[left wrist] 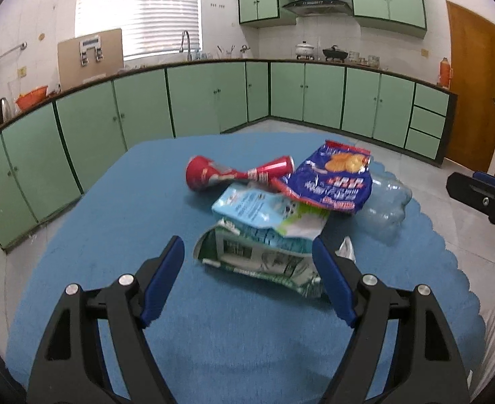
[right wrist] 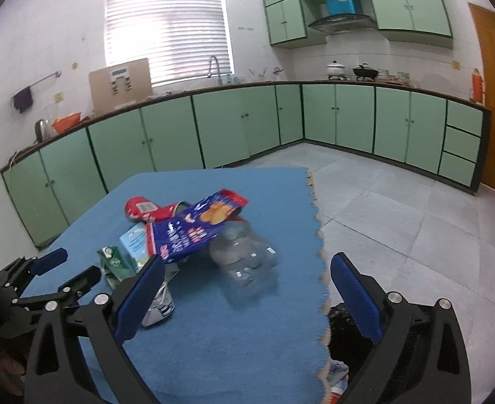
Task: Collect trash
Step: 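Open both tools over the bin and return them to the table, then grasp the green drink carton with the left tool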
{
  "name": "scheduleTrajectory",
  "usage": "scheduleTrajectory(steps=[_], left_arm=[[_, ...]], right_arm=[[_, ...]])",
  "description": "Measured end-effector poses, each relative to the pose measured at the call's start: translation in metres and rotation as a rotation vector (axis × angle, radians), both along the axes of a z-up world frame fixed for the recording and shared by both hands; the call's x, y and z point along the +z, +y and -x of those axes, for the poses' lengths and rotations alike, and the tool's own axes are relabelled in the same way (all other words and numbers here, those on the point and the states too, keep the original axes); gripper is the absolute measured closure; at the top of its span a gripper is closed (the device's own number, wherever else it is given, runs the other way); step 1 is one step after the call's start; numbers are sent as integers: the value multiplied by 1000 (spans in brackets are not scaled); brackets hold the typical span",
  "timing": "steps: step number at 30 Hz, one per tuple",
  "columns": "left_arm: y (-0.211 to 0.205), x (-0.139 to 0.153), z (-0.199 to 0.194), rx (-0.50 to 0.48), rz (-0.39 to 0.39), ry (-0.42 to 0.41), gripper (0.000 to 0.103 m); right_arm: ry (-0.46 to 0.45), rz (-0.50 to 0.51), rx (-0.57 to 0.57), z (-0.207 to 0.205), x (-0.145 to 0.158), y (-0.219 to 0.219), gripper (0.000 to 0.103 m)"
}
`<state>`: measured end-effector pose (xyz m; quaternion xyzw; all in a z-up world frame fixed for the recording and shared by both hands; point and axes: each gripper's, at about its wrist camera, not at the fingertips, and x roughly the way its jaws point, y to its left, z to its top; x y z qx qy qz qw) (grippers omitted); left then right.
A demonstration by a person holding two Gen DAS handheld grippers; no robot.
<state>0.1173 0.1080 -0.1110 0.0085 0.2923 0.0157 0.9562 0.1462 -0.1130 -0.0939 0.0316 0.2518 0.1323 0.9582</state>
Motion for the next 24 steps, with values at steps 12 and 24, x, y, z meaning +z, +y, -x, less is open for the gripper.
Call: scheduleTrajectory(steps=[12, 24], left_arm=[[-19, -11, -9, -4, 109, 20, 27], [-70, -34, -17, -24, 71, 87, 71]], right_arm=[[1, 32, -6, -1, -7, -4, 8], [-4, 10, -57, 2, -10, -33, 8]])
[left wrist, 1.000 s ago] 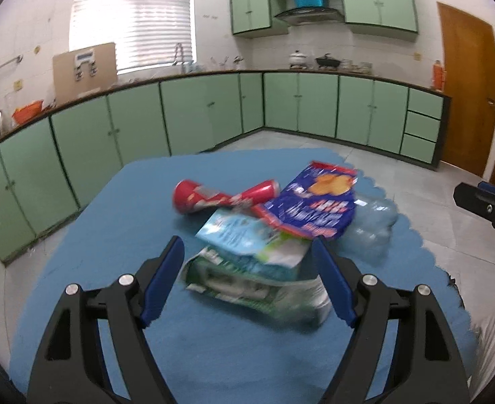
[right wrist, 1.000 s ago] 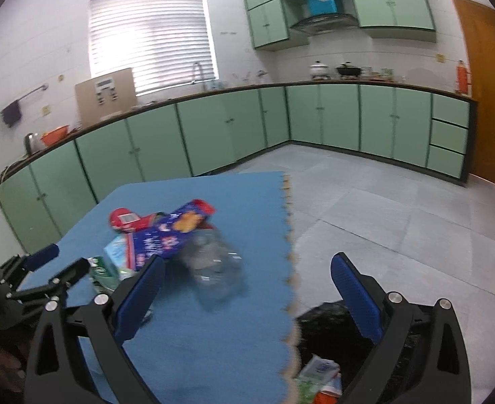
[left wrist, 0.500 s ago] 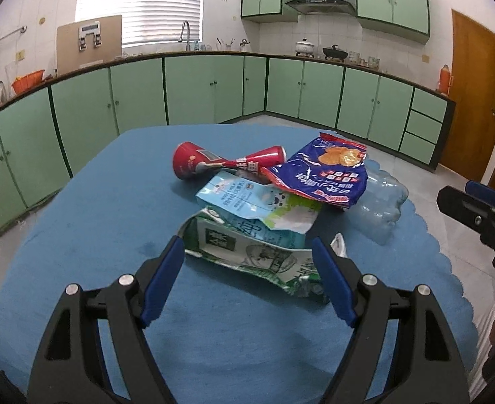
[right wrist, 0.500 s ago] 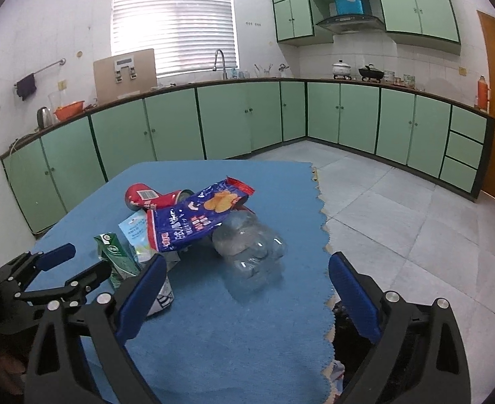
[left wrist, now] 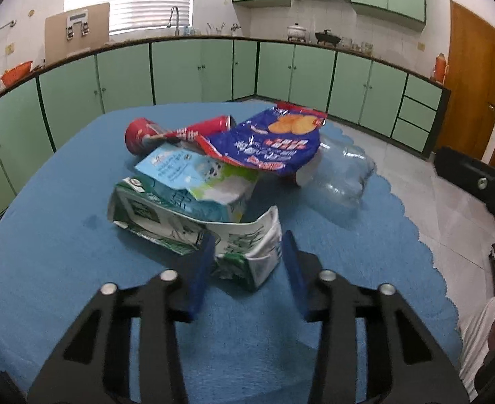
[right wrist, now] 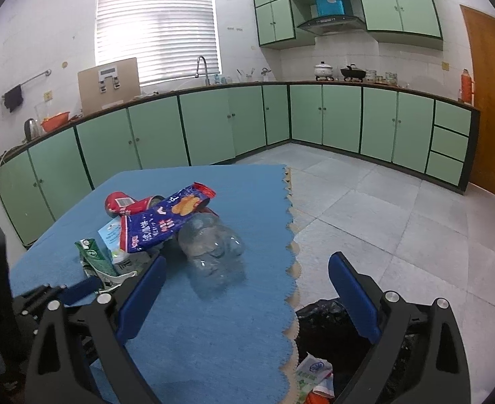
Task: Collect trash
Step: 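Grasp the green drink carton with the left tool, then grasp the blue chip bag with the right tool while the left tool holds the carton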
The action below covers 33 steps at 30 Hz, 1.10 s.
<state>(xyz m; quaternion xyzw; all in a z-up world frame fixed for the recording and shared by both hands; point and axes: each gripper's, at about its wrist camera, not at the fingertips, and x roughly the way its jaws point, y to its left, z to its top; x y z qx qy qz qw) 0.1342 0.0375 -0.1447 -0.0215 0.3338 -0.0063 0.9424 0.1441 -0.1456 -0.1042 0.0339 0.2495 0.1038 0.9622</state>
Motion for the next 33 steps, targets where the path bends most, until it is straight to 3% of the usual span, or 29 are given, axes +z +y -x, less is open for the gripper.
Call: scheduleTrajectory(steps=[5, 10, 18, 22, 33], left_arm=[[-5, -2, 1, -6, -11, -2, 79], [-10, 1, 6, -36, -11, -13, 99], [10, 10, 15, -30, 26, -1, 100], [32, 18, 23, 18, 28, -10, 100], [49, 10, 17, 65, 37, 20, 99]], right_arm=[[1, -13, -3, -1, -3, -5, 8], [2, -18, -3, -1, -2, -6, 8], [1, -17, 8, 1, -2, 1, 8], [0, -17, 17, 2, -1, 4, 8], [-3, 10, 55, 5, 1, 21, 8]])
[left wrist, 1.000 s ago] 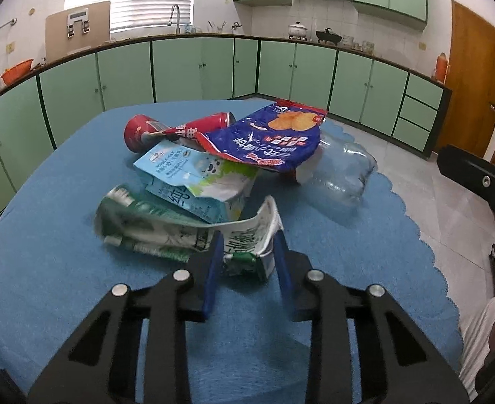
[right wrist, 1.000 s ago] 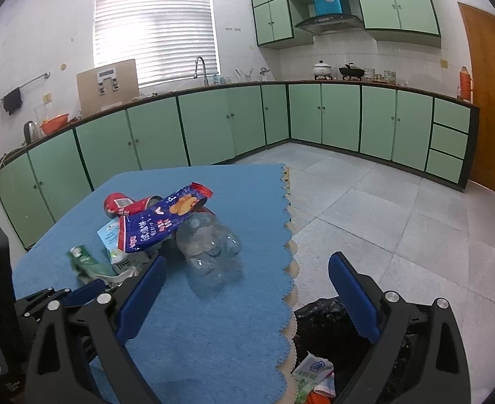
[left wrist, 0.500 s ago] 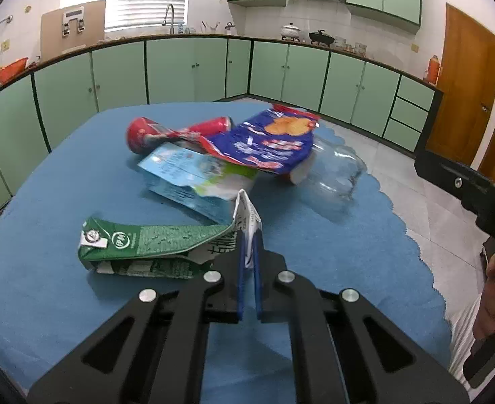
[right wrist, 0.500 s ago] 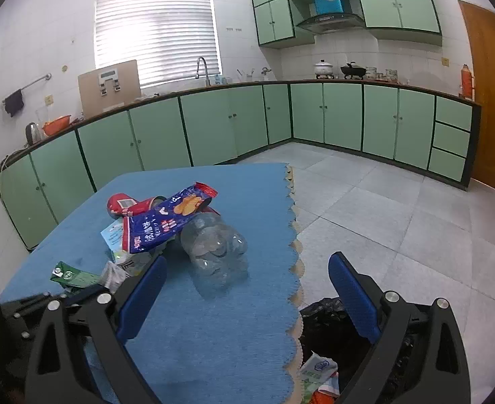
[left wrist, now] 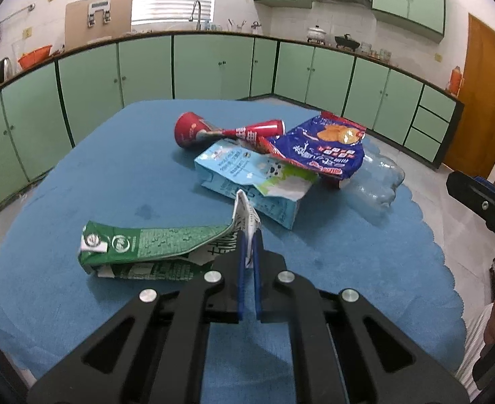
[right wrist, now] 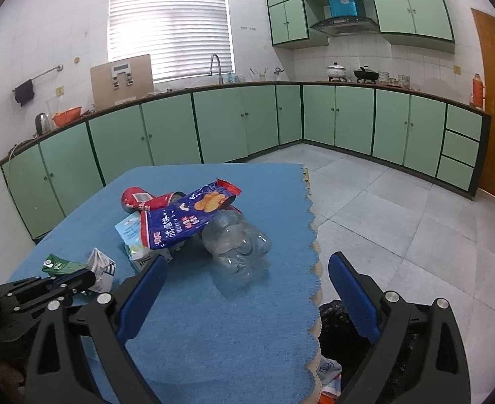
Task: Collect trash
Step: 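Grasp the blue chip bag with the right tool while the left tool holds the carton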
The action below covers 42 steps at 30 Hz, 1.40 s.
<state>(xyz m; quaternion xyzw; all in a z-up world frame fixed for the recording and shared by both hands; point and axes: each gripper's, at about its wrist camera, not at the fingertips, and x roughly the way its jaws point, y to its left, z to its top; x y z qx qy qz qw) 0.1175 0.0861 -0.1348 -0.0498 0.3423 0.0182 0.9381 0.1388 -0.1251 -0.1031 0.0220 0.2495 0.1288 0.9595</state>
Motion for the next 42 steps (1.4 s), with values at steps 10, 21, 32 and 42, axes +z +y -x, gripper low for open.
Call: scheduleTrajectory(steps=[10, 21, 32, 42], left_arm=[[-11, -9, -13, 2, -63, 0, 95], [15, -5, -14, 56, -32, -40, 100], [35, 9, -24, 83, -15, -93, 100], [44, 3, -47, 81, -5, -73, 100]], right_arm=[[12, -4, -2, -5, -1, -3, 8], [36, -80, 101, -23, 8, 20, 25], [163, -106, 116, -71, -6, 65, 38], [203, -86, 91, -87, -19, 73, 50]])
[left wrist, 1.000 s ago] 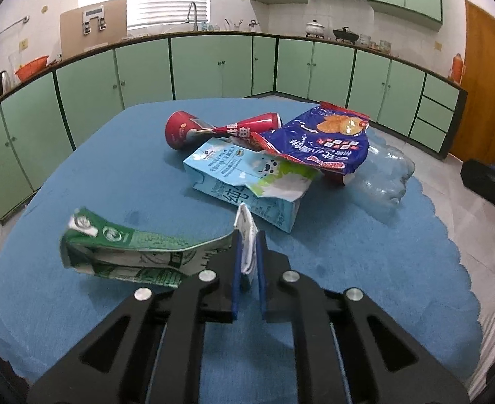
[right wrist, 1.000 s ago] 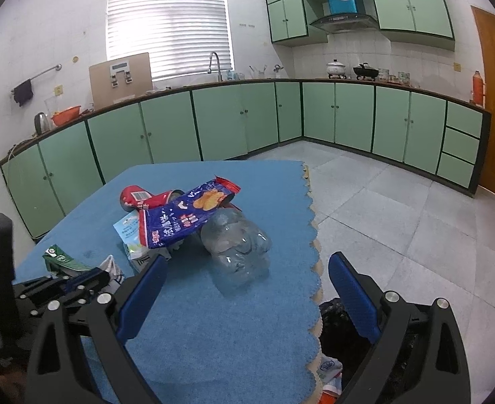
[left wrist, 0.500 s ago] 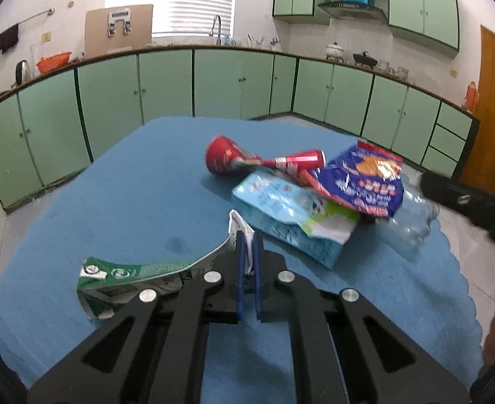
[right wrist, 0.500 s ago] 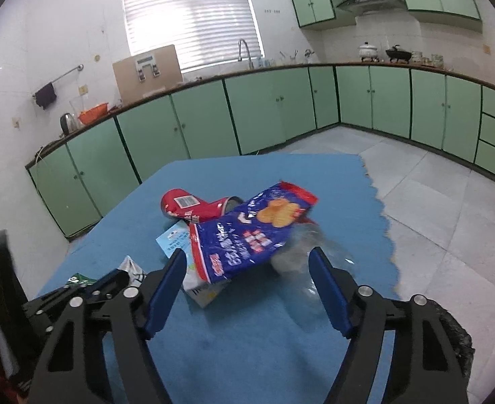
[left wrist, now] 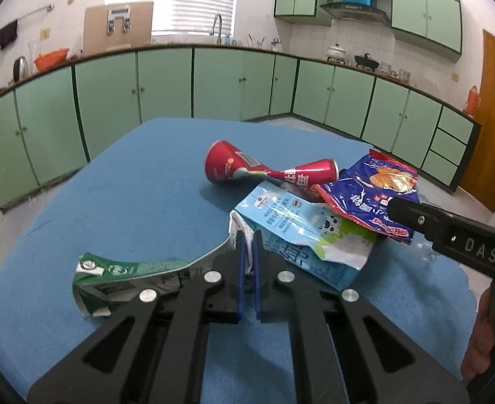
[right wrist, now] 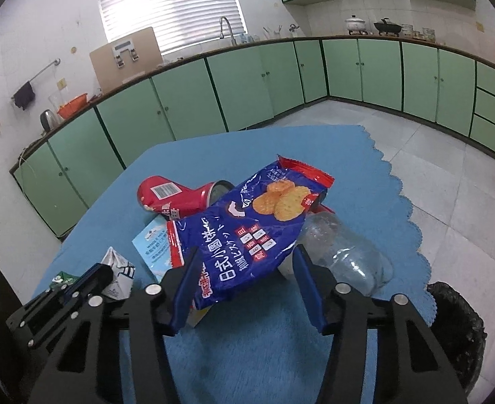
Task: Collect trash
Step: 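Grasp the blue chip bag with the right tool while the left tool holds the carton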
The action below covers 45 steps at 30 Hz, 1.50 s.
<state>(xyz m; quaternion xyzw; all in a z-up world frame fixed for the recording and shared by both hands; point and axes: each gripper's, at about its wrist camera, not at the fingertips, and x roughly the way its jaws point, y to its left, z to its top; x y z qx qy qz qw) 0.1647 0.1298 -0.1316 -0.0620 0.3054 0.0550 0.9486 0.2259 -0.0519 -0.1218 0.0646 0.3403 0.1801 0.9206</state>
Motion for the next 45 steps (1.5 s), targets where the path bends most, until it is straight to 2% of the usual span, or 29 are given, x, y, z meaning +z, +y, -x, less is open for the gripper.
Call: scheduleTrajectory(steps=[4, 9, 11, 14, 18, 27, 28, 30, 31, 34, 35, 36, 37, 40, 43, 45], left_arm=[[2, 4, -2, 0, 11, -1, 100], [7, 10, -7, 14, 32, -5, 100], [8, 11, -8, 15, 31, -7, 100], [7, 11, -7, 14, 26, -6, 100], [5, 9, -5, 8, 24, 2, 100], [3, -1, -4, -8, 24, 32, 100], [2, -1, -4, -9, 23, 34, 100], [3, -3, -5, -13, 22, 41, 100], [2, -4, -5, -14, 24, 44, 100], [2, -5, -5, -15, 27, 47, 100], [2, -5, -5, -16, 27, 45, 100], [2, -5, -4, -16, 26, 45, 100], [1, -5, -4, -15, 26, 44, 100], [1, -6, -2, -16, 24, 46, 100], [-1, -8, -2, -18, 21, 49, 100], [-2, -7, -2, -19, 20, 50, 100]], right_arm=[[16, 20, 7, -5, -3, 3, 55], [51, 18, 26, -9, -8, 5, 71], [53, 13, 33, -9, -8, 6, 73], [52, 11, 51, -6, -4, 7, 73], [67, 14, 54, 5, -2, 4, 63], [148, -50, 64, -9, -17, 4, 63], [156, -65, 69, -10, -18, 3, 63], [173, -113, 89, -12, -18, 2, 76], [181, -137, 105, -12, -17, 2, 77], [169, -143, 140, -9, -11, 4, 76], [167, -139, 142, -8, -10, 4, 71], [166, -126, 137, -6, -8, 6, 60], [165, -121, 134, -5, -7, 7, 56], [170, -122, 146, -7, -7, 12, 55], [185, -105, 166, -10, -10, 19, 67], [193, -108, 177, -11, -12, 20, 80]])
